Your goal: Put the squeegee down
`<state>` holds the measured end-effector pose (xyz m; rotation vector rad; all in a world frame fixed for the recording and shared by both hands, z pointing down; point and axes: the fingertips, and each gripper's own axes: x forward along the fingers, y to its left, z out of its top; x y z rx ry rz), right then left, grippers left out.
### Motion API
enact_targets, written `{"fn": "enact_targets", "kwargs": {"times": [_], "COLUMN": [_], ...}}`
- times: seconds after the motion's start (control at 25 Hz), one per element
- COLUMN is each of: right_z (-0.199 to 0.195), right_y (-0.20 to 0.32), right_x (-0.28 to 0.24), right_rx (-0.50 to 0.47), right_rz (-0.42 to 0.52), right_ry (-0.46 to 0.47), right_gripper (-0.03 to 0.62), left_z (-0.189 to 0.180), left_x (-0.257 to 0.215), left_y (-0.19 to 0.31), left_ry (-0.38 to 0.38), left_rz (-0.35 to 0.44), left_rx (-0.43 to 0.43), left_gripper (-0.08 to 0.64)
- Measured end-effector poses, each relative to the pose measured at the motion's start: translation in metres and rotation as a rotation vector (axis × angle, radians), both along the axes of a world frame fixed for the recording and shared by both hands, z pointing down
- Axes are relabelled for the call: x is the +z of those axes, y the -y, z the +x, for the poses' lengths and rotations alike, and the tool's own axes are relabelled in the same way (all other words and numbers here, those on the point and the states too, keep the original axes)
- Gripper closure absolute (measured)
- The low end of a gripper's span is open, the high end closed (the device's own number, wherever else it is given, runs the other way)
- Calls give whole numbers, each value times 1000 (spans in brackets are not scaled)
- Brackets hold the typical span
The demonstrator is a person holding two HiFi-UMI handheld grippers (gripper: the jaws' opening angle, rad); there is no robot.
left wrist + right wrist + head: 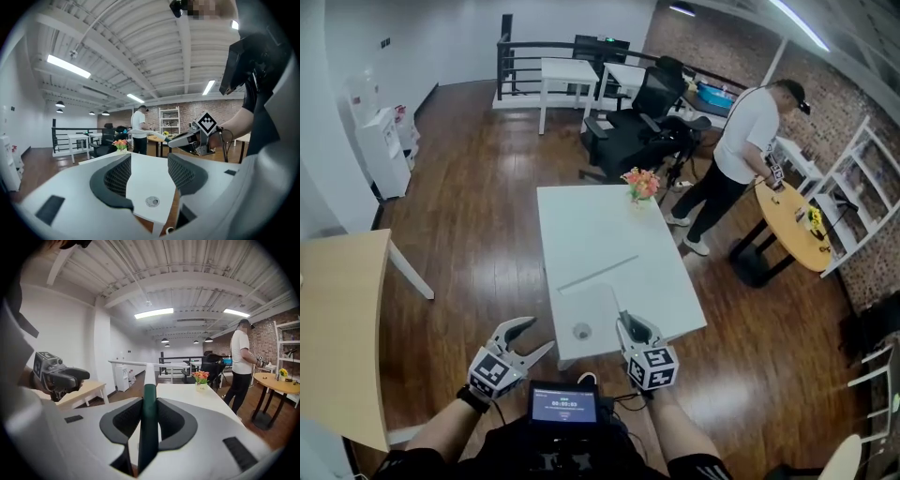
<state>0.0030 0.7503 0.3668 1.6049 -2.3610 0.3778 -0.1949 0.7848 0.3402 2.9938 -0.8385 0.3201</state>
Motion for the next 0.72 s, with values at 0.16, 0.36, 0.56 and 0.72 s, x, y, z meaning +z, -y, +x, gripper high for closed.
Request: {"fn": "enact_targets", "kwargs": {"times": [0.16, 0.36, 0.56, 0.72], "right_z": [6, 13, 17, 22], "right_y": [43, 111, 186, 244], "right_x": [22, 50, 84, 124], "right_rx": [-16, -47, -83, -117], "right_rz": [-32, -63, -114, -157], "right_ry": [-25, -36, -52, -87], "right_gripper": [474, 474, 474, 473], "left_z": [9, 25, 37, 51], "left_x": [8, 23, 46, 65], "left_y": [26, 75, 134, 182], "left_ry": [13, 7, 24, 9], "left_rz": [-4, -60, -121, -178], "left_rx": [-13, -47, -140, -198], "left_gripper": [308, 308, 308, 308]}}
